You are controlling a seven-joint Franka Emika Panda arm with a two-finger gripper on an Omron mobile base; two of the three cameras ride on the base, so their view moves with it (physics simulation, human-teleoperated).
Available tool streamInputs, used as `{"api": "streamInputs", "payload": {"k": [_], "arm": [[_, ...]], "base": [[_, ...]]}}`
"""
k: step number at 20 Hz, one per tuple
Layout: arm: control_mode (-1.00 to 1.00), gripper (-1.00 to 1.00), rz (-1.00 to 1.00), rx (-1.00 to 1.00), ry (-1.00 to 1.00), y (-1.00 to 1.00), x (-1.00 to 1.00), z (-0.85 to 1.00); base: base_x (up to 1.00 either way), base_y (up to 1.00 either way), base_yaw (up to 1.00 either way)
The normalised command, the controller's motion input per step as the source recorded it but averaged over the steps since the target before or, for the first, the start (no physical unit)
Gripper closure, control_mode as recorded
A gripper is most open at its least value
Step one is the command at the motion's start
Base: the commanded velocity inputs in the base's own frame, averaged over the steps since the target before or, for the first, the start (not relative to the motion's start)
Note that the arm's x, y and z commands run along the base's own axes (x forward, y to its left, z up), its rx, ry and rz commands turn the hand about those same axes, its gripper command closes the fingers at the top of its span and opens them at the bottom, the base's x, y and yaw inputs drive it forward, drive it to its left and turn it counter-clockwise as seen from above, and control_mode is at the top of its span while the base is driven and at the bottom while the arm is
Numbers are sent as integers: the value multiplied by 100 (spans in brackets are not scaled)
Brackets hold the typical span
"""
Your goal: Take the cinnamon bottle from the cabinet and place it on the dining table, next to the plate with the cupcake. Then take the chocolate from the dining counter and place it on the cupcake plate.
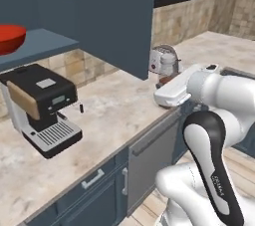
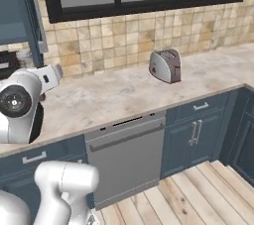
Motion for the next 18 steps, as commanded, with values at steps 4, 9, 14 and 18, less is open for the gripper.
{"api": "streamInputs", "payload": {"k": [4, 9, 14, 18], "arm": [[100, 100, 0, 0, 0, 0, 0, 0], [100, 100, 0, 0, 0, 0, 0, 0], [100, 100, 0, 0, 0, 0, 0, 0], [100, 100, 0, 0, 0, 0, 0, 0]], "base": [[-14, -64, -34], [0, -72, -39], [0, -85, -35], [0, -87, -36]]}}
